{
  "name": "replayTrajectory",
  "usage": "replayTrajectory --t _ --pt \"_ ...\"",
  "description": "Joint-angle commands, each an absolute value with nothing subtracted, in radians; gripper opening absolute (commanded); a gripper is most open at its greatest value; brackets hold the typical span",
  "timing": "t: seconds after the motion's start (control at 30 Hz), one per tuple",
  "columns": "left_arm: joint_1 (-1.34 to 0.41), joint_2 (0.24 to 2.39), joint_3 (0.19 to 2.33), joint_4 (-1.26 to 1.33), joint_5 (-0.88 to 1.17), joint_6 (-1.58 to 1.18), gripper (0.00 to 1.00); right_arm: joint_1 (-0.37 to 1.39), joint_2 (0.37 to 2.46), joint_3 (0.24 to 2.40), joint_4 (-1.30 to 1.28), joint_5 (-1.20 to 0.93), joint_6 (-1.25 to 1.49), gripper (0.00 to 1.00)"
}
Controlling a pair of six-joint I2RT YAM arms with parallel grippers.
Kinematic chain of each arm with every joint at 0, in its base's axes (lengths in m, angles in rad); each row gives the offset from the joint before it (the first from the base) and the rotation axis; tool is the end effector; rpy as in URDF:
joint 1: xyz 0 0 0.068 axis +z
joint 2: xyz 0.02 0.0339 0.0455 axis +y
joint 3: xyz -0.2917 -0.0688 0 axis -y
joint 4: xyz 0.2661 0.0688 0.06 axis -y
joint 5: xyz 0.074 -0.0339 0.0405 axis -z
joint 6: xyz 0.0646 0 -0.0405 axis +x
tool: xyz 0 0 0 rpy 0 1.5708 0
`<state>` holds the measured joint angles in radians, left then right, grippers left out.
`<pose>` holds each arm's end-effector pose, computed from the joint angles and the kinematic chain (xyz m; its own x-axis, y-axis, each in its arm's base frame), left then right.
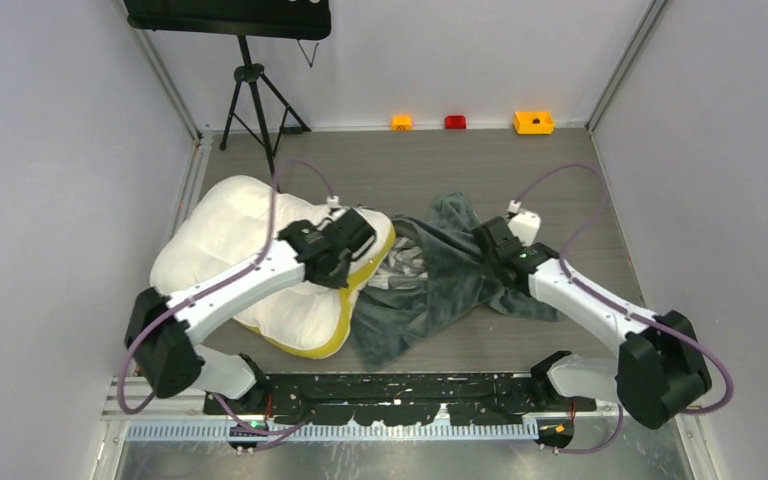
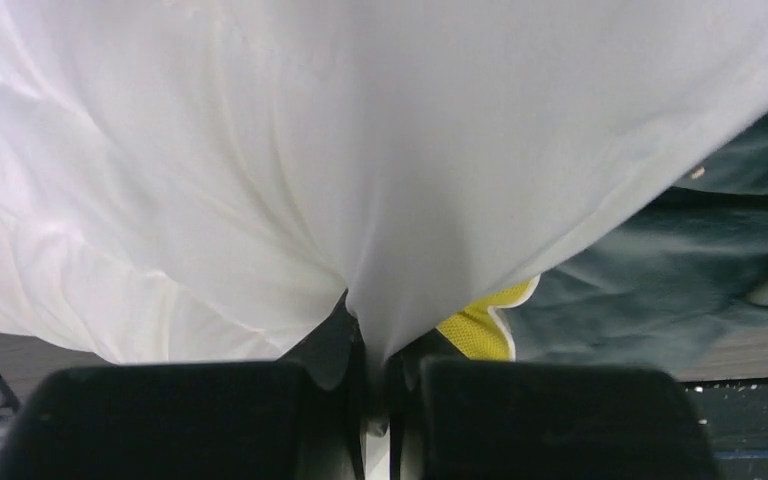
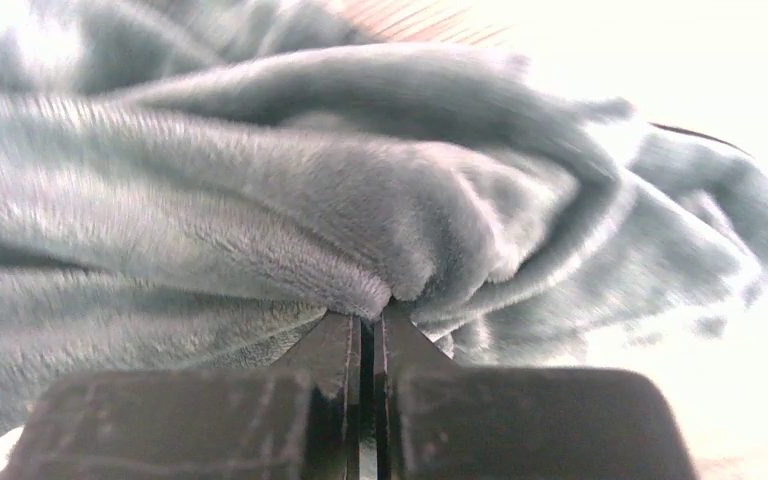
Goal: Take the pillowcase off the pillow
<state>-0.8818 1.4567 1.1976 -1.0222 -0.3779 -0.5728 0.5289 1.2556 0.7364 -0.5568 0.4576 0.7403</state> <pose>0.2076 -0.2146 0.2647 -0.8646 0.2574 -0.4316 0.2164 0.9659 0.1425 0.2329 0.1030 0.1948 -0.7441 0.2660 -0.6128 0.3120 0.9495 0.0332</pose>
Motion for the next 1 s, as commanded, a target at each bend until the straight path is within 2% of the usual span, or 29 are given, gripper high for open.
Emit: replayTrajectory --t 0.0,0.17,0.27,0.5,0.7,0.83,0.97 --pt "-0.718 1.243 1.115 -0.974 -0.364 -0.589 0.0 0.417 1.144 0.787 -0.755 0.764 0.929 0.0" --pt "-0.568 1.054 1.03 -0.85 -0.217 -0.597 0.0 0.343 1.05 0.884 -0.825 0.855 0.957 0.0" --pt "-0.514 1.028 1.034 -0.838 -0.169 -0.598 0.0 0.303 1.027 0.947 -0.825 0.877 0.951 0.0" --pt "-0.411 1.158 1.129 -0.785 0.046 -0.609 0.0 0.266 1.132 1.211 -0.802 0.846 0.881 0.0" --pt "-0.356 1.33 1.294 -0.733 0.039 -0.63 0.0 0.211 1.225 1.482 -0.727 0.777 0.685 0.0" --pt "-0.291 1.475 1.447 -0.665 0.055 -0.681 0.0 0.167 1.319 1.678 -0.717 0.62 0.598 0.0" --pt "-0.267 1.644 1.711 -0.67 0.097 -0.682 0.0 0.166 1.398 1.77 -0.644 0.233 0.529 0.0"
